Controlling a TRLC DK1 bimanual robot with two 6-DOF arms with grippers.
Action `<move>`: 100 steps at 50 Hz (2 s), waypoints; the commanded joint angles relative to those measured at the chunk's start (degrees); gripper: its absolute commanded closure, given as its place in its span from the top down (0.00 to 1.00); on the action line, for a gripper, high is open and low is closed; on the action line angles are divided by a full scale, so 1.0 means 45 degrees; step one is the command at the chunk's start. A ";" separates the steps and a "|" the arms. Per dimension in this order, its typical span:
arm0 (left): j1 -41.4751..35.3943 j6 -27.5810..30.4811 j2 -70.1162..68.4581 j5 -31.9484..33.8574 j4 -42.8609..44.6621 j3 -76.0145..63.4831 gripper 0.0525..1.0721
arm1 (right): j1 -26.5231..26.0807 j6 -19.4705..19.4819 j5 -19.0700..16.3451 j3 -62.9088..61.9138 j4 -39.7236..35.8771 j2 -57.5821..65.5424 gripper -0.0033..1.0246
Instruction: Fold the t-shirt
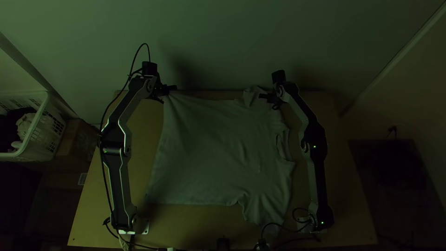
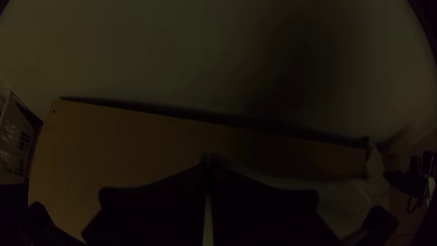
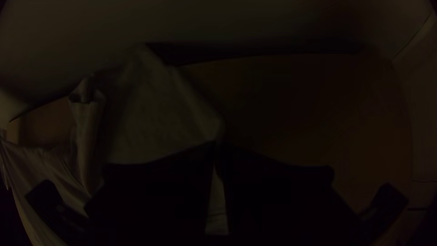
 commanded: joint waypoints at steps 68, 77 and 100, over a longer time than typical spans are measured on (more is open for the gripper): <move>0.0256 0.0177 -0.1775 0.0252 0.1011 -0.3528 0.03 | -0.0442 -0.0568 0.0597 -0.3093 -0.0451 -0.3543 0.03; 0.0236 0.0197 -0.2517 0.0370 0.1245 -0.4465 0.03 | -0.0364 -0.0665 0.0597 -0.4519 -0.0451 -0.4636 0.03; 0.0256 0.0470 -0.5037 0.0409 0.2281 -0.7805 0.03 | -0.0090 -0.0763 0.0597 -0.8601 0.0252 -0.7820 0.03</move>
